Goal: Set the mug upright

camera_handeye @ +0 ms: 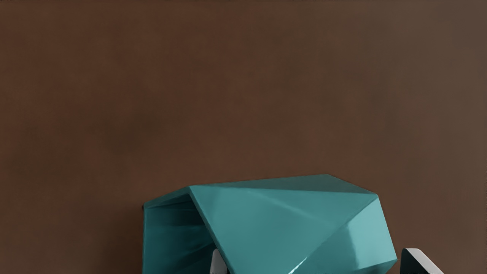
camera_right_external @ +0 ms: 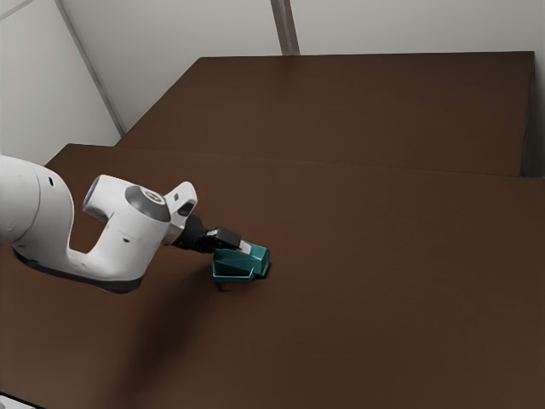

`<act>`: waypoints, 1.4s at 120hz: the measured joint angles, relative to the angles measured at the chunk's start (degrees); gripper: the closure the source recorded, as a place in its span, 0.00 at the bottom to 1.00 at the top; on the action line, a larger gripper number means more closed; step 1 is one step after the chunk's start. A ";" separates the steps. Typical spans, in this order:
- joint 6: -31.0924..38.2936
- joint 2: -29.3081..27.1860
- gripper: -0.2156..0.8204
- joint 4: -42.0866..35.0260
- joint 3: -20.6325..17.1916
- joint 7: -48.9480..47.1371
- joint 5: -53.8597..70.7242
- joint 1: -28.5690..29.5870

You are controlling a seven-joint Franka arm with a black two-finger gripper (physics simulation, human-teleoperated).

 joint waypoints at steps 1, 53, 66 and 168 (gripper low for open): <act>0.03 -0.02 0.39 -0.01 -0.02 0.03 -0.02 -0.03; 0.94 -0.89 0.58 3.22 -1.20 0.83 -0.48 -1.08; 1.01 -0.76 0.62 3.53 -1.39 0.88 -1.36 -2.88; -4.34 -0.56 0.96 12.33 -1.16 -8.72 29.00 -2.35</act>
